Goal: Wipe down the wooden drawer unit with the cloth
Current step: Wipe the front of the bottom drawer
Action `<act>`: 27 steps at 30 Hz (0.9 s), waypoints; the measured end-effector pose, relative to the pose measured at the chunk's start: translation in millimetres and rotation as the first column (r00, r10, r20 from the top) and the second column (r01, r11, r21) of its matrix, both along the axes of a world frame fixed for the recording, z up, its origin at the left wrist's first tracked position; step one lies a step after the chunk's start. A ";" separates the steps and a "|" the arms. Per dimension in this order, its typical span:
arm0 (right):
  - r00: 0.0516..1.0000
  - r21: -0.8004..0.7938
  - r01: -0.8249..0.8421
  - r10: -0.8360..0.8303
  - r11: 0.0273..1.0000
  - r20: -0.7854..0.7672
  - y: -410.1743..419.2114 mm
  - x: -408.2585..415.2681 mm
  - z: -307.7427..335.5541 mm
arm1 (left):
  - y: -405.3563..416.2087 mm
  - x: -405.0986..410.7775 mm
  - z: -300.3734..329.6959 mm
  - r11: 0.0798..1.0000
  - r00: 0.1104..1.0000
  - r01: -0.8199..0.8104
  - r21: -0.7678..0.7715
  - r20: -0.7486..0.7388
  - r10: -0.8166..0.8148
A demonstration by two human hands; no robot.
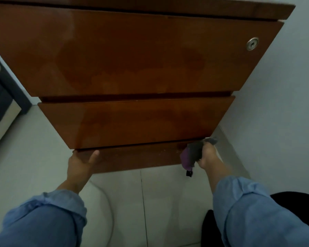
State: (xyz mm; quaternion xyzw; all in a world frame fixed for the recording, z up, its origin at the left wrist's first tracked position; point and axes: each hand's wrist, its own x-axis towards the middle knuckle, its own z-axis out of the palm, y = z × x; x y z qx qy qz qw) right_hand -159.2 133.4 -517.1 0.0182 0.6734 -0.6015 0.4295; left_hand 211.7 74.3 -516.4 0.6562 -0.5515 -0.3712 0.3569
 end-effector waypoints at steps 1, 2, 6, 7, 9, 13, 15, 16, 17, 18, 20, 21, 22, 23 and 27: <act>0.999 -0.036 -0.025 0.026 0.999 0.019 -1.7 1.1 0.2 | -3.6 -1.0 -4.2 1.000 1.000 -0.006 0.008 -0.013 0.006; 0.999 -0.036 -0.044 0.042 0.998 -0.031 -2.1 -0.8 -5.4 | -6.3 -1.9 -5.8 0.999 0.999 -0.033 0.020 -0.028 0.034; 0.989 -0.044 -0.111 0.106 0.993 -0.103 -2.3 -10.0 -11.3 | -18.1 -1.2 -12.1 0.994 0.993 -0.111 -0.018 -0.051 0.110; 0.984 -0.045 -0.135 0.129 0.990 -0.121 -1.5 -13.4 -12.7 | -21.0 0.1 -14.5 0.993 0.993 -0.108 -0.050 -0.043 0.106; 0.974 -0.039 -0.168 0.160 0.985 -0.158 4.3 -19.3 -13.8 | -24.3 2.8 -16.8 0.992 0.994 -0.109 -0.069 -0.024 0.108; 0.959 -0.030 -0.243 0.236 0.970 -0.157 4.1 -34.4 -18.3 | -31.2 5.8 -27.4 0.983 0.982 -0.180 -0.043 0.057 0.182; 0.952 -0.027 -0.281 0.276 0.959 -0.132 3.4 -40.2 -20.7 | -31.5 7.2 -31.3 0.976 0.970 -0.217 -0.007 0.113 0.216; 0.947 -0.016 -0.298 0.294 0.954 -0.133 3.4 -41.3 -22.3 | -30.9 7.8 -32.3 0.974 0.965 -0.228 0.008 0.137 0.225; 0.941 -0.003 -0.310 0.307 0.951 -0.143 4.1 -42.5 -24.6 | -29.9 6.9 -31.2 0.973 0.962 -0.231 0.011 0.151 0.227; 0.940 0.009 -0.311 0.309 0.950 -0.143 5.2 -41.4 -25.5 | -29.1 7.2 -31.0 0.972 0.961 -0.235 0.020 0.157 0.229; 0.944 0.041 -0.290 0.293 0.956 -0.149 8.4 -39.6 -27.7 | -28.3 9.0 -31.4 0.969 0.959 -0.243 0.037 0.156 0.235; 0.944 0.057 -0.283 0.288 0.957 -0.162 9.2 -39.6 -29.1 | -28.0 10.4 -31.6 0.969 0.960 -0.245 0.042 0.153 0.236; 0.941 0.069 -0.280 0.288 0.958 -0.177 9.9 -39.3 -29.5 | -27.7 10.8 -30.6 0.968 0.959 -0.248 0.043 0.152 0.239; 0.939 0.077 -0.278 0.288 0.958 -0.188 10.0 -39.0 -29.6 | -28.2 11.1 -30.0 0.968 0.959 -0.247 0.042 0.153 0.238; 0.939 0.083 -0.246 0.258 0.966 -0.228 10.2 -38.7 -30.0 | -28.4 9.2 -23.4 0.969 0.963 -0.244 0.040 0.132 0.237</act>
